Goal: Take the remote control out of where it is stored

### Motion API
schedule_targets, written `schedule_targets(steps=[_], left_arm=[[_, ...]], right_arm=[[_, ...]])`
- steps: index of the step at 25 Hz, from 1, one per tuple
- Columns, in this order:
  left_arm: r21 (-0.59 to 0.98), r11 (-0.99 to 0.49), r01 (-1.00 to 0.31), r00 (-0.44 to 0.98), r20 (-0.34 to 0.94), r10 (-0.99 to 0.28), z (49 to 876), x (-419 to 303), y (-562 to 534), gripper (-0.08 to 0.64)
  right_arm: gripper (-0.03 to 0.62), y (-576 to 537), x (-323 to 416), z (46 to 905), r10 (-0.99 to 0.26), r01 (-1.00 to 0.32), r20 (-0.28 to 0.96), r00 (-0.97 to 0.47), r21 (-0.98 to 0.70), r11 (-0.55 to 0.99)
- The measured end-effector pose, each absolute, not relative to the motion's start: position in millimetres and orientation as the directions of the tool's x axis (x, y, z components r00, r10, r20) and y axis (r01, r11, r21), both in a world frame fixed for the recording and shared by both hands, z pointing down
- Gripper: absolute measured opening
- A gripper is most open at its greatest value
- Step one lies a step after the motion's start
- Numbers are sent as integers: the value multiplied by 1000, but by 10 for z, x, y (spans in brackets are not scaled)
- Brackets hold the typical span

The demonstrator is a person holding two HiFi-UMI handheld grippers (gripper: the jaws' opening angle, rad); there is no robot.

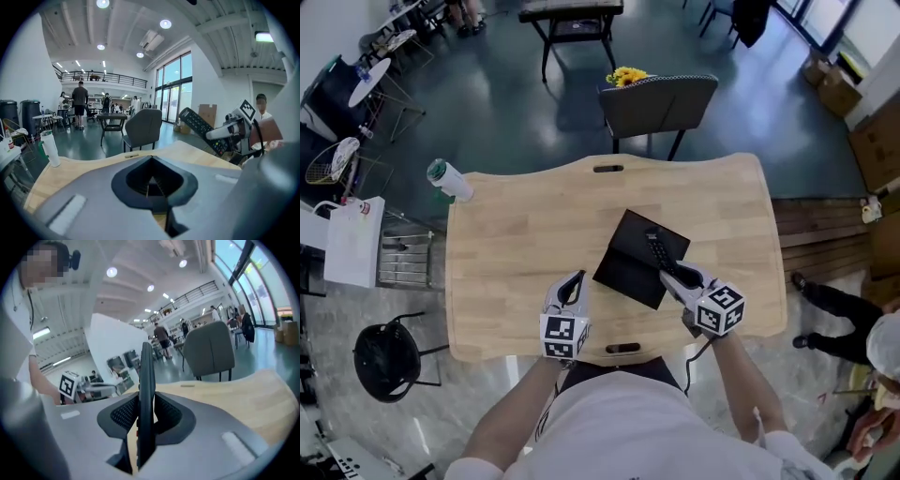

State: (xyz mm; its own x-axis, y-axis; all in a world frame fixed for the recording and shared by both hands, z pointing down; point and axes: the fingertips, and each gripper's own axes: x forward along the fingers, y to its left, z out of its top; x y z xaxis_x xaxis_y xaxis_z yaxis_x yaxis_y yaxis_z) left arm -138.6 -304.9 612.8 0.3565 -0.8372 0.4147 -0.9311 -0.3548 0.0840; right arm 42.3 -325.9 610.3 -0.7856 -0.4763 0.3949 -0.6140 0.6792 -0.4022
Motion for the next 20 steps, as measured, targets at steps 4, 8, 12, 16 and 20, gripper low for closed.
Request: schedule_targets(steps=[4, 8, 12, 16, 20], left_arm=[[72, -385, -920, 388, 311, -868, 5676, -1238, -3029, 2], [59, -424, -904, 427, 209, -880, 5190, -1052, -2985, 2], [44, -455, -889, 457, 117, -882, 4731, -897, -2927, 2], [28, -472, -881, 473, 52, -880, 4425, -805, -2865, 2], [20, -477, -879, 477, 24, -879, 4290, -755, -2781, 2]], right_arm=[[120, -3168, 610, 5328, -601, -617, 188, -777, -423, 664], [120, -2982, 678, 4874, -656, -635, 96, -749, -386, 669], [120, -2829, 705, 4659, -680, -644, 47, -732, -376, 667], [120, -2740, 713, 4545, -690, -643, 11, -724, -373, 669], [120, -2647, 734, 4459, -696, -645, -8, -718, -365, 671]])
